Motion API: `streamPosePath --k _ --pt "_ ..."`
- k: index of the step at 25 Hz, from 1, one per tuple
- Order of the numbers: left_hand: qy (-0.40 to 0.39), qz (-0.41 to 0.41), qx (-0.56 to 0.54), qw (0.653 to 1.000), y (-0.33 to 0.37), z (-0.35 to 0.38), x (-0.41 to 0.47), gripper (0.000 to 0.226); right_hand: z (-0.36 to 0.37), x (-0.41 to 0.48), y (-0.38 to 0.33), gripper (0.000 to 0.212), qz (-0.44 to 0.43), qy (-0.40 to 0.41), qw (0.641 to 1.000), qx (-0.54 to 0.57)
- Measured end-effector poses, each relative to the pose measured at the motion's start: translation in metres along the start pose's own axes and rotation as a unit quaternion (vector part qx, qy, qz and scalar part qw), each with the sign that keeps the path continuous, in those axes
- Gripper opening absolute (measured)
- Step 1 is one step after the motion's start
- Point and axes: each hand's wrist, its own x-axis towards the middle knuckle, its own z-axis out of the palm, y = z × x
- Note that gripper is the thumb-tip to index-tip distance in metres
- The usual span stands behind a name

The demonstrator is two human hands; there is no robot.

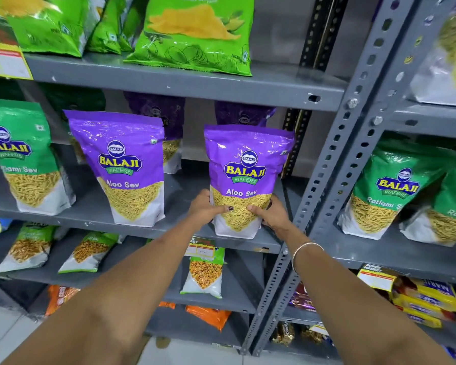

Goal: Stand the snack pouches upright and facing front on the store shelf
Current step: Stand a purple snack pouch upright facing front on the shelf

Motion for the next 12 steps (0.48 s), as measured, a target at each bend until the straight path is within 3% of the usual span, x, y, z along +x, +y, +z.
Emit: streamPosePath --k 12 --pt "0.002 -0.003 -0.006 1.000 0.0015 0.0015 -0.0062 0.059 0.0010 -0.0067 -0.0011 0.063 -0.008 0.004 1.000 -0.010"
